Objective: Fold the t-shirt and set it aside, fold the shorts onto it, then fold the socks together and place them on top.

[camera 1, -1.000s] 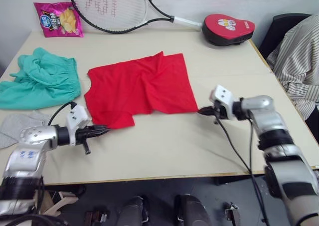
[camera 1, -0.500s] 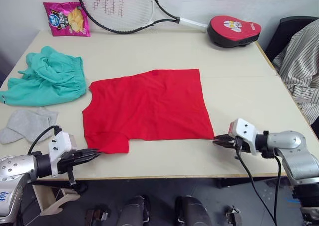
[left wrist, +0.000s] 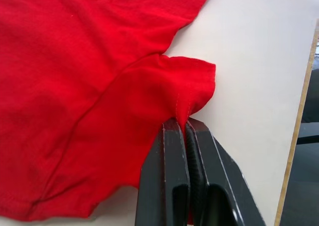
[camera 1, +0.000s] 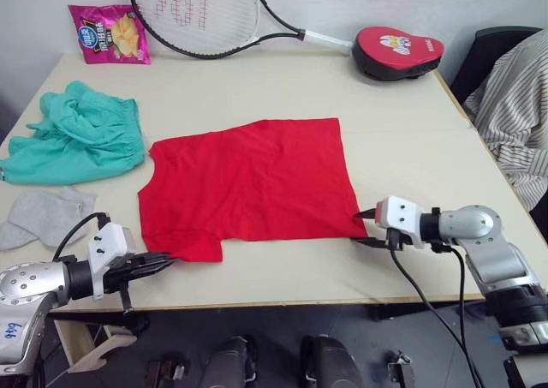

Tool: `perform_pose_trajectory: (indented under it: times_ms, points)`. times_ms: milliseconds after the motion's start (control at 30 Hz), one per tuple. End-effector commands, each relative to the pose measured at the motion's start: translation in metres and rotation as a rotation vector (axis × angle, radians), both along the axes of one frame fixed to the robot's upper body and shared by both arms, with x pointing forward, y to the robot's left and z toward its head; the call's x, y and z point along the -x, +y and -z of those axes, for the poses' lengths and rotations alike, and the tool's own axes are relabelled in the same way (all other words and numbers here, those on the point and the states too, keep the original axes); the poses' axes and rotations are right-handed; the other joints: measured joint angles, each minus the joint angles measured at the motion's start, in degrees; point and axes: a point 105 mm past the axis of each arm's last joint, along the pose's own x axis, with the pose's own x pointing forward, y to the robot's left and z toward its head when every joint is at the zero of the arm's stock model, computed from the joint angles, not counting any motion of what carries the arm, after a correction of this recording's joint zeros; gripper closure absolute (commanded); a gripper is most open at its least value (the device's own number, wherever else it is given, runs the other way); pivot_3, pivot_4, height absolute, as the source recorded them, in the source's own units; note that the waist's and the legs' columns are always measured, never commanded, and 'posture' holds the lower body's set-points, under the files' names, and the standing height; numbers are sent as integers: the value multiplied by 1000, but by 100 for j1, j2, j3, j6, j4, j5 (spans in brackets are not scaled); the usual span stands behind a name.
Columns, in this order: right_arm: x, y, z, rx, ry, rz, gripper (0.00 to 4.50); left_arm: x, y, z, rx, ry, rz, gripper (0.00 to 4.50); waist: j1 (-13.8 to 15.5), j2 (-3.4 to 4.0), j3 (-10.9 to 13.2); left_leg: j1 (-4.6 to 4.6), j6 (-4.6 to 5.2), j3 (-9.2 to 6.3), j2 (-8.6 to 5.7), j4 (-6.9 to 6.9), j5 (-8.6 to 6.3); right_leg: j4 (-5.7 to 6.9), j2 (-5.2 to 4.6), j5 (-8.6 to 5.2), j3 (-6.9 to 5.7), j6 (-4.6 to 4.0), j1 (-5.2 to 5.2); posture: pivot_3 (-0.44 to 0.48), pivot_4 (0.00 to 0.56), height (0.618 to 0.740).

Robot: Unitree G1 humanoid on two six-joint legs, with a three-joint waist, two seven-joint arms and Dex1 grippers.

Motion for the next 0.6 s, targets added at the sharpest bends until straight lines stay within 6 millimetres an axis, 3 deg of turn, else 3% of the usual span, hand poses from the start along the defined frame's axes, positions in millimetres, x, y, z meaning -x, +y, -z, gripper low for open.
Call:
perform_pose_trajectory:
  times_ms: [33,200,333,500,600]
  points:
    - [-14,-6,14,63,-13,55,1955,-3,3,-7,-22,-22,2,4500,-10,-6,-4,2,-1,0,0,0,1,2,0,0,1,0,0,0,150,740]
    - [-19,-3,25,79,68,56,1955,-5,4,-7,-24,-22,-4,4500,-14,-16,-10,6,-4,0,0,1,2,6,0,0,3,-1,1,0,150,740]
    - [-17,3,33,4,206,82,2847,-5,6,-5,-25,-18,-8,4500,-21,-44,-27,7,-3,-2,3,1,2,6,0,-2,2,-3,2,0,150,740]
    - [-12,7,31,-16,247,47,4471,-4,10,-6,-36,-20,-20,4500,-24,-54,-33,9,-1,-3,4,1,0,6,0,-3,3,-7,2,0,150,740]
    - [-8,9,22,-39,243,12,4471,-3,13,-6,-43,-24,-29,4500,-8,-53,-32,9,-1,-3,4,-2,0,6,0,-6,2,-11,0,0,150,740]
